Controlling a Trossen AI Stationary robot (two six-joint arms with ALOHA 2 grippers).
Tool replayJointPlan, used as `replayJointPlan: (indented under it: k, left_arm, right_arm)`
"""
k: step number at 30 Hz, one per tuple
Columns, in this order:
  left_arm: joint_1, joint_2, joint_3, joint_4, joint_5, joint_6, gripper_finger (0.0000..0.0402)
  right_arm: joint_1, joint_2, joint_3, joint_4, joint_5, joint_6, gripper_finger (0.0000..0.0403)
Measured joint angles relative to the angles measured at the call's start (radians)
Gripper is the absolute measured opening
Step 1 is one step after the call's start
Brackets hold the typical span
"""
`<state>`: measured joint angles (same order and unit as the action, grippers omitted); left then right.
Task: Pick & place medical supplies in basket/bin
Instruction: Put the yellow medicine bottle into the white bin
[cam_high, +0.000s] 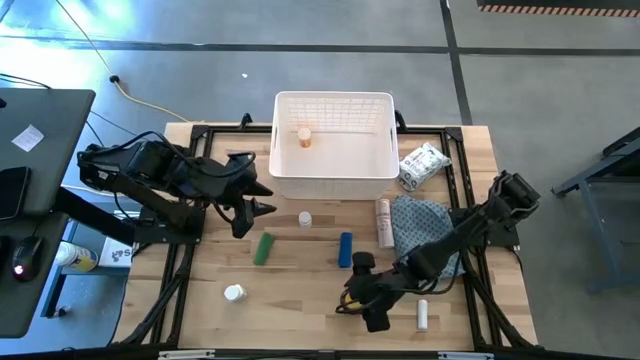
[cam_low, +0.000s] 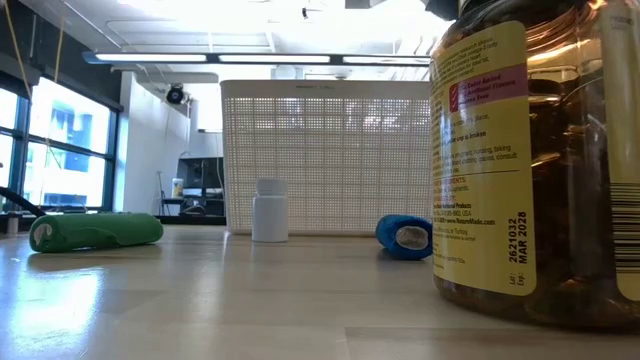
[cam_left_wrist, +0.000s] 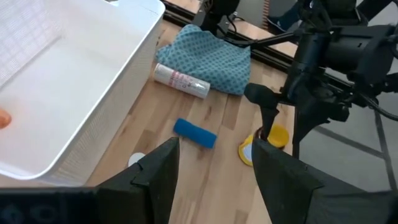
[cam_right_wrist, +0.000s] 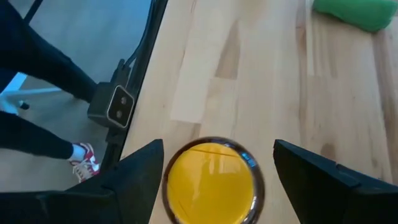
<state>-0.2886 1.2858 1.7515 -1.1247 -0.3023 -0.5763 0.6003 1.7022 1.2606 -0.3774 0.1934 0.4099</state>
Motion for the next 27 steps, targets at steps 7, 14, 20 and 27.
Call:
replayJointPlan:
  k: [7,14,20,27]
  left_arm:
    - [0.0,0.0,0.0,-0.01,0.0,0.004,0.0232]
    - [0.0,0.0,0.0,-0.013,0.005,0.003,0.0232]
    - [0.0,0.0,0.0,-0.022,0.005,0.003,0.0232]
    - [0.0,0.0,0.0,-0.023,0.006,0.003,0.0232]
  right_arm:
    - [0.018,0.02,0.0,-0.008,-0.024,0.0,0.0294]
    - [0.023,0.02,0.0,-0.058,0.008,-0.018,0.0294]
    - [0.023,0.02,0.0,-0.07,0.017,-0.018,0.0294]
    - [0.023,0.02,0.0,-0.071,0.017,-0.018,0.0293]
